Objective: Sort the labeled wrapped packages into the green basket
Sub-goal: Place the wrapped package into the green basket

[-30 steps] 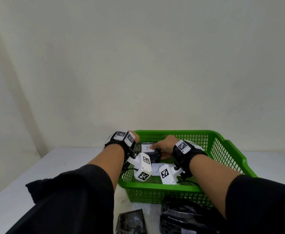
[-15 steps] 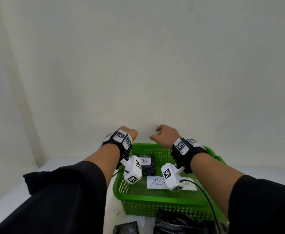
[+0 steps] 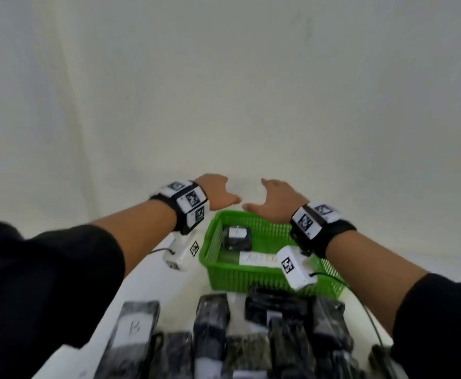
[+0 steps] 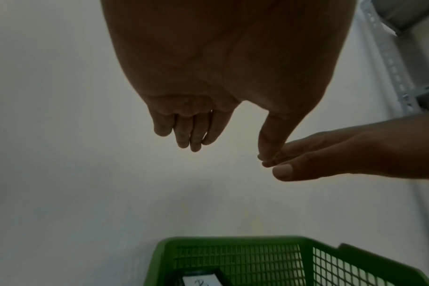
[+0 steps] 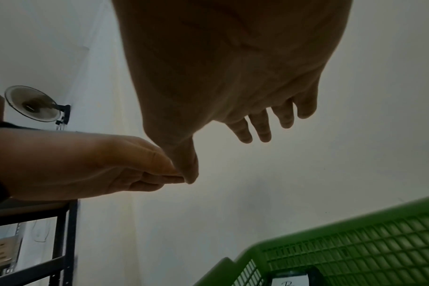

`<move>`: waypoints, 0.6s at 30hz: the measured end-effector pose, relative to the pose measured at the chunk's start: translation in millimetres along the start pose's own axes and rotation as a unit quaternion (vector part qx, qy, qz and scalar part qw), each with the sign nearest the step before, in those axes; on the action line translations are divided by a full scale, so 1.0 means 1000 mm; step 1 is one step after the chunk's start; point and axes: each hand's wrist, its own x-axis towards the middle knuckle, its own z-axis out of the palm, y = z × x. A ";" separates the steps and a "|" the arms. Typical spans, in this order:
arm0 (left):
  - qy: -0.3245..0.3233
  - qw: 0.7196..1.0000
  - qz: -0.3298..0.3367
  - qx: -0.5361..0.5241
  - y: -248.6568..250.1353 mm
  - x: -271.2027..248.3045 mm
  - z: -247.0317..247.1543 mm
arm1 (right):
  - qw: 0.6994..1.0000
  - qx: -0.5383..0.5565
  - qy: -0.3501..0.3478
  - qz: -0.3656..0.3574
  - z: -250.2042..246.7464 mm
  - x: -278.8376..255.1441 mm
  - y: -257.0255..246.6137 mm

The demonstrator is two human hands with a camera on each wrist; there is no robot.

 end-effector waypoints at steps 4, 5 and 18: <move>-0.013 0.999 0.011 0.028 -0.001 -0.045 0.001 | 1.000 -0.009 -0.021 -0.002 0.003 -0.037 -0.008; -0.025 0.999 0.010 0.035 -0.003 -0.055 0.003 | 1.000 -0.011 -0.025 -0.002 0.006 -0.045 -0.010; -0.072 0.995 0.057 0.032 0.001 -0.164 0.005 | 0.996 -0.067 -0.044 -0.046 0.026 -0.126 -0.034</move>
